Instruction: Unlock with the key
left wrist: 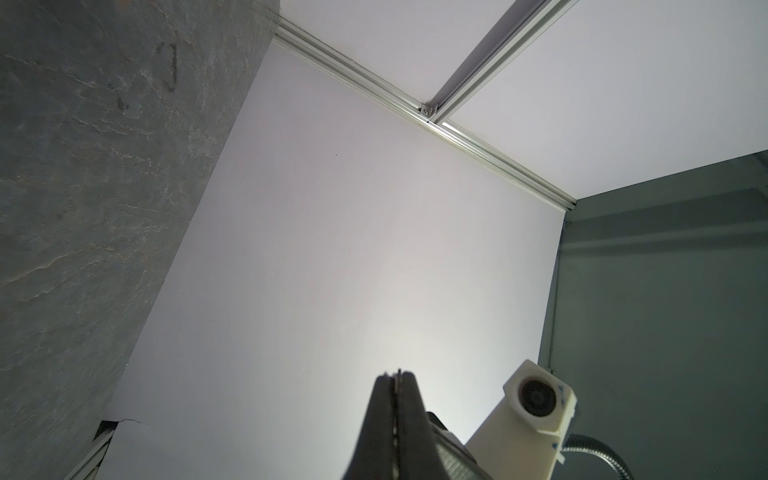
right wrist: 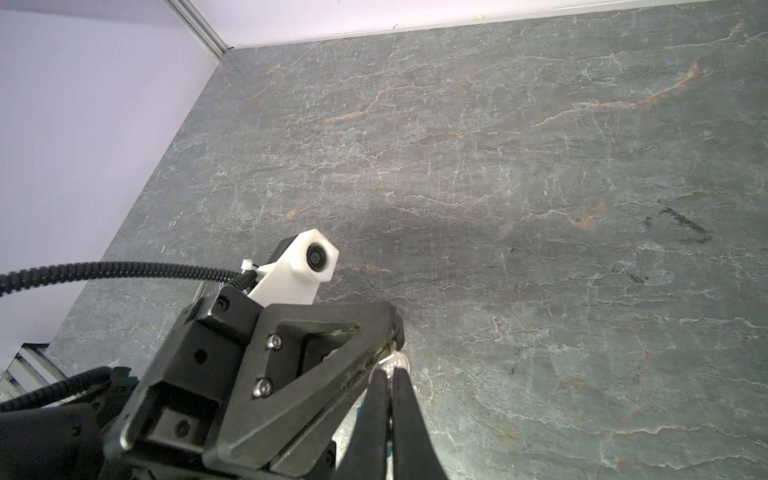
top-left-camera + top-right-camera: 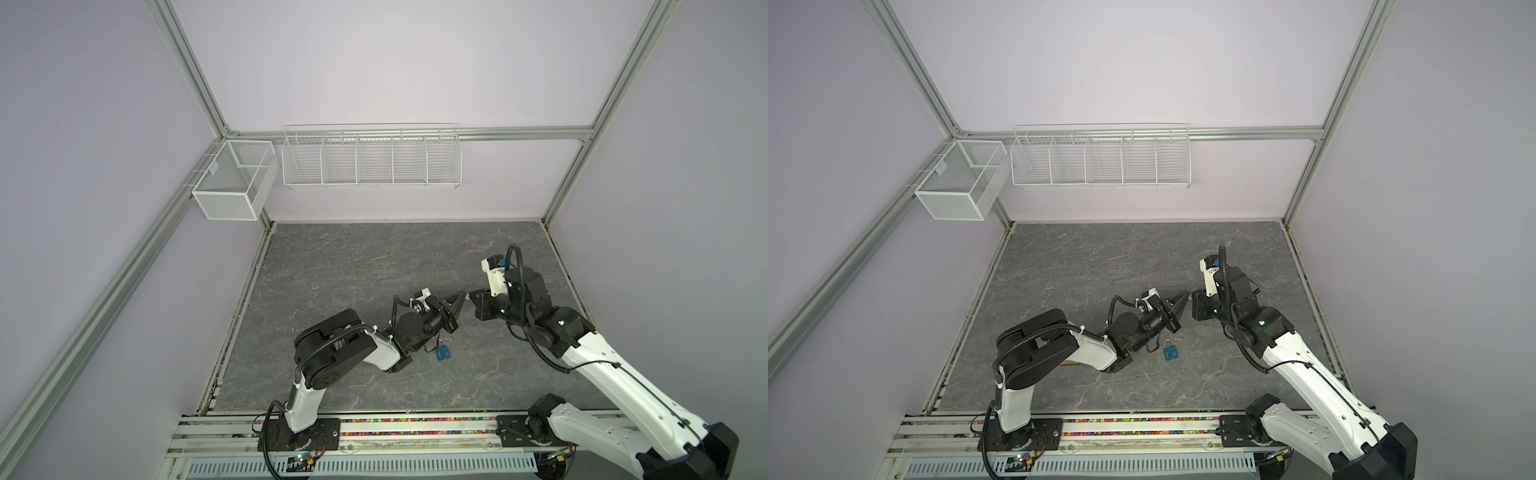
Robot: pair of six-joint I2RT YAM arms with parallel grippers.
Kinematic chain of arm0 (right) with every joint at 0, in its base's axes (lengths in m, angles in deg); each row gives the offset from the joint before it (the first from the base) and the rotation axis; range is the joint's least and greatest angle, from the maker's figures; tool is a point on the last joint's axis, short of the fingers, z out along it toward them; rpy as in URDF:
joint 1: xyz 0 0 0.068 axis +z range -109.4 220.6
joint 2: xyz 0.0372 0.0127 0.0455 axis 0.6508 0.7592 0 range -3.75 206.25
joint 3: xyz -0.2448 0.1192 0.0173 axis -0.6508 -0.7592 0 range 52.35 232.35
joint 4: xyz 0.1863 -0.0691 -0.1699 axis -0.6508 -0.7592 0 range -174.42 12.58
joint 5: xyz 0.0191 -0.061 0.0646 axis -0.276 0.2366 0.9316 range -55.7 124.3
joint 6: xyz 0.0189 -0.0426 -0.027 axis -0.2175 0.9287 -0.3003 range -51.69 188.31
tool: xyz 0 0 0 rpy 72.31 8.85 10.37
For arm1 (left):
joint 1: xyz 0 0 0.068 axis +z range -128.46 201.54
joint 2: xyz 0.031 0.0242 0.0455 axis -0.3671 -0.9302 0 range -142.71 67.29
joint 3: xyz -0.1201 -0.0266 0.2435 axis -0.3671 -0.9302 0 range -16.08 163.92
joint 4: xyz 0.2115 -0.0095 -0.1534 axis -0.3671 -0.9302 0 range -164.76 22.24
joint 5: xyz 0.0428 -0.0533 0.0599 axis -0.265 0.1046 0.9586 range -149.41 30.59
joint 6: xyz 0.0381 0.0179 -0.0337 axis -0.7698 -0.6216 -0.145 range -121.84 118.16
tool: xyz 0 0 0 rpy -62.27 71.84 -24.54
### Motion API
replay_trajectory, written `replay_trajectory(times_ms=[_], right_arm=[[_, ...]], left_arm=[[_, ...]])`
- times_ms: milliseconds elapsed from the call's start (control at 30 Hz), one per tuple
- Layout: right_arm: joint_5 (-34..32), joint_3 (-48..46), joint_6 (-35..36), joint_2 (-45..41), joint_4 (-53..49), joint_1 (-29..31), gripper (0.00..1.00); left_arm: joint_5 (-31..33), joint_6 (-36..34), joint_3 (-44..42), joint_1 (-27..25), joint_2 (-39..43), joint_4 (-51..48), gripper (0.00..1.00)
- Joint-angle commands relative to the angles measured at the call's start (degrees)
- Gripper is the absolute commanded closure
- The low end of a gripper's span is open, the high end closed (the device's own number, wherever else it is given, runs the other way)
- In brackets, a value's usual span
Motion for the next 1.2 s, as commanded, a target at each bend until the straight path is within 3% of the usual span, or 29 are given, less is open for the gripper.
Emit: replay_trajectory(times_ms=[0, 167, 267, 333, 400, 500, 533, 567, 633, 700, 833, 1000, 1167], right_arm=[[-1.33, -0.66, 0.80, -1.84, -0.19, 0.41, 0.88], [-3.04, -3.15, 0.91, -6.73, -2.60, 0.32, 0.70], [-2.89, -5.73, 0.38, -11.05, -2.68, 0.33, 0.52], [-1.09, -7.27, 0.45, -13.59, -0.89, 0.39, 0.38], [2.22, -9.49, 0.70, -16.31, 3.63, 0.24, 0.32], [8.70, -13.65, 0.84, -20.21, 13.44, 0.11, 0.28], [10.35, -14.90, 0.80, -21.21, 16.46, 0.11, 0.27], [11.52, -15.95, 0.80, -21.99, 18.64, 0.01, 0.26], [14.07, -18.18, 0.80, -23.06, 23.02, -0.04, 0.24], [15.44, -19.66, 0.81, -23.46, 25.55, -0.08, 0.24], [19.78, -23.19, -1.98, -23.46, 32.27, -0.21, 0.25], [28.52, -27.44, -5.08, -26.17, 42.68, -0.19, 0.29], [34.02, -27.14, -5.59, -25.78, 43.55, -0.13, 0.40]], left_arm=[[-1.05, -2.03, 0.13, 1.02, 1.37, 1.38, 1.00], [-6.32, -13.27, -3.73, 6.10, 6.90, 1.38, 1.00], [-10.76, -22.54, -7.39, 10.15, 13.24, 0.55, 1.00], [-15.21, -28.11, -9.59, 12.48, 17.34, -4.11, 1.00], [-18.68, -35.31, -10.95, 13.63, 21.70, -10.72, 1.00], [-21.14, -50.93, -8.88, 13.07, 31.23, -34.63, 1.00], [-18.97, -60.61, -6.51, 11.81, 35.47, -47.68, 1.00], [-14.68, -68.95, -3.48, 9.80, 38.72, -60.58, 1.00], [0.48, -85.72, 4.56, 3.43, 42.68, -83.87, 1.00], [5.17, -91.03, 6.96, 2.10, 44.07, -91.64, 1.00], [4.53, -93.15, 1.30, 2.11, 48.62, -86.51, 1.00], [-4.57, -96.27, -7.56, 2.11, 54.75, -71.15, 1.00], [-9.03, -97.10, -12.16, 2.10, 58.21, -61.68, 1.00]])
